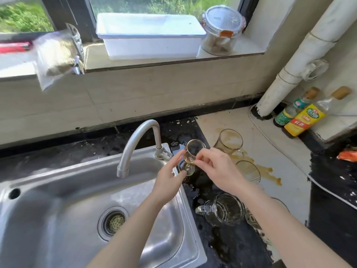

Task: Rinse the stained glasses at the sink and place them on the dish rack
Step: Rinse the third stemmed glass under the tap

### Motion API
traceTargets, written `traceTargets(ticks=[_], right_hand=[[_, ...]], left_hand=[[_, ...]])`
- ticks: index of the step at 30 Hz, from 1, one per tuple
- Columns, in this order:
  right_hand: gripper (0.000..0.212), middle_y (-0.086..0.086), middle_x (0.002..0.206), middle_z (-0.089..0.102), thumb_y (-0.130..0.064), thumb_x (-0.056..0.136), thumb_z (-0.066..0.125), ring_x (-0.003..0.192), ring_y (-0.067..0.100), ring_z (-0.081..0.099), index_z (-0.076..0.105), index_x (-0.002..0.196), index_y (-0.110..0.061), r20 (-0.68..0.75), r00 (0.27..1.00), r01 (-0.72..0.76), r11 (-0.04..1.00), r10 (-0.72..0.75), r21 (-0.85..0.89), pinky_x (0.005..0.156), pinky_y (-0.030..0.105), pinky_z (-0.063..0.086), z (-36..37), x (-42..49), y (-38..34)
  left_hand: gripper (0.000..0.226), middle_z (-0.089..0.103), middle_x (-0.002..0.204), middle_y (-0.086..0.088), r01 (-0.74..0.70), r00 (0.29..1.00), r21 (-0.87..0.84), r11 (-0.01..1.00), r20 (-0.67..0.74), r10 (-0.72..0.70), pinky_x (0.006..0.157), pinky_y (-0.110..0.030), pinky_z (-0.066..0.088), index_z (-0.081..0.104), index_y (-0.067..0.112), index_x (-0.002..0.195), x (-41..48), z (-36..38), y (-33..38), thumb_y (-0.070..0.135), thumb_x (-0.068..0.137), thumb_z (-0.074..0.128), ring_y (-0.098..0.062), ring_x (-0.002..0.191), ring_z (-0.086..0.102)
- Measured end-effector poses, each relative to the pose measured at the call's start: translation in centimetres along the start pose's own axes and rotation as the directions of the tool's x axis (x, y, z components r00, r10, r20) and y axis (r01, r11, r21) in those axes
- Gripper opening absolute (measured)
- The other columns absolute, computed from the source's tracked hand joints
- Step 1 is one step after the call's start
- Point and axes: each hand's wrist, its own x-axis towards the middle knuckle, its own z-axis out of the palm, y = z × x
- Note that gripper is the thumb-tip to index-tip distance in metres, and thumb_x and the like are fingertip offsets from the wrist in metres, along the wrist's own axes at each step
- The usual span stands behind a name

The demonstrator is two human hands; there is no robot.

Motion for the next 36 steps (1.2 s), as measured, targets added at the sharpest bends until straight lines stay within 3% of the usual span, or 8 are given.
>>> traceTargets(ticks=[4,9,12,16,20,26,30,36], right_hand=[[0.009,-0.007,0.073,0.050,-0.035,0.092,0.059,0.065,0.004,0.044,0.061,0.085,-0.029,0.126,0.992,0.008,0.991,-0.024,0.132,0.063,0.019,0.037,1.6,-0.4,-3.6],[0.015,-0.007,0.072,0.056,-0.040,0.090,0.059,0.064,0.004,0.051,0.061,0.104,-0.035,0.351,0.936,-0.097,0.953,-0.010,0.287,0.062,0.022,0.043,4.8,0.2,-6.2],[0.028,-0.003,0.077,0.058,-0.036,0.092,0.057,0.072,0.012,0.058,0.052,0.119,-0.034,0.280,0.951,-0.224,0.921,0.134,0.318,0.070,0.031,0.051,6.5,1.8,-6.2],[0.031,0.002,0.095,0.050,-0.023,0.090,0.057,0.079,0.020,0.053,0.049,0.118,-0.012,-0.005,0.957,-0.290,0.957,0.290,0.013,0.070,0.036,0.045,9.1,4.5,-5.3],[0.039,0.012,0.123,0.043,-0.031,0.091,0.055,0.103,0.033,0.054,0.047,0.123,-0.008,0.047,0.952,-0.277,0.921,0.301,-0.275,0.076,0.037,0.043,11.0,6.8,-4.0],[0.025,0.012,0.095,0.064,-0.030,0.094,0.055,0.090,0.033,0.062,0.064,0.093,-0.007,-0.001,0.942,-0.320,0.894,0.337,-0.313,0.064,0.031,0.040,12.1,9.2,-3.2],[0.027,0.015,0.094,0.065,-0.029,0.095,0.057,0.090,0.035,0.061,0.066,0.093,-0.004,-0.025,0.939,-0.334,0.896,0.342,-0.294,0.068,0.036,0.045,12.4,9.1,-3.3],[0.019,0.015,0.102,0.064,-0.010,0.099,0.044,0.097,0.034,0.061,0.062,0.100,-0.003,-0.014,0.959,-0.255,0.842,0.283,-0.475,0.072,0.036,0.044,13.0,8.3,-4.4]], left_hand=[[0.049,0.064,0.117,0.020,0.037,0.998,-0.017,0.999,-0.057,-0.038,0.095,-0.027,0.047,0.052,0.037,0.130,-2.6,-2.3,-2.0,0.019,0.086,0.065,0.003,0.113,0.056],[0.024,0.068,0.086,0.007,0.173,0.974,-0.030,0.985,-0.144,-0.175,0.076,-0.036,0.052,0.060,0.031,0.095,-5.3,-5.4,-4.7,0.021,0.078,0.074,-0.014,0.080,0.064],[0.025,0.066,0.090,0.008,0.282,0.944,0.002,0.959,-0.178,-0.277,0.077,-0.031,0.049,0.058,0.026,0.095,-6.9,-7.1,-7.0,0.016,0.079,0.075,-0.015,0.080,0.064],[0.024,0.063,0.089,0.009,0.376,0.901,0.007,0.927,-0.235,-0.364,0.063,-0.021,0.042,0.056,0.020,0.098,-8.7,-8.9,-8.6,0.014,0.081,0.072,-0.012,0.075,0.060],[0.022,0.063,0.090,0.013,0.374,0.898,0.042,0.927,-0.264,-0.351,0.057,-0.007,0.040,0.058,0.020,0.099,-9.0,-10.0,-8.9,0.014,0.082,0.071,-0.006,0.073,0.060],[0.023,0.067,0.093,0.009,0.381,0.894,0.002,0.925,-0.257,-0.367,0.068,-0.022,0.047,0.057,0.025,0.094,-8.2,-10.6,-8.5,0.015,0.080,0.072,-0.014,0.081,0.065],[0.025,0.067,0.087,0.010,0.373,0.892,0.004,0.928,-0.275,-0.358,0.058,-0.004,0.040,0.054,0.031,0.088,-8.4,-10.4,-8.1,0.016,0.080,0.073,-0.005,0.074,0.062],[0.022,0.069,0.090,0.008,0.377,0.890,0.020,0.926,-0.285,-0.356,0.051,-0.004,0.038,0.058,0.026,0.093,-8.5,-10.2,-8.0,0.019,0.080,0.073,-0.010,0.075,0.062]])
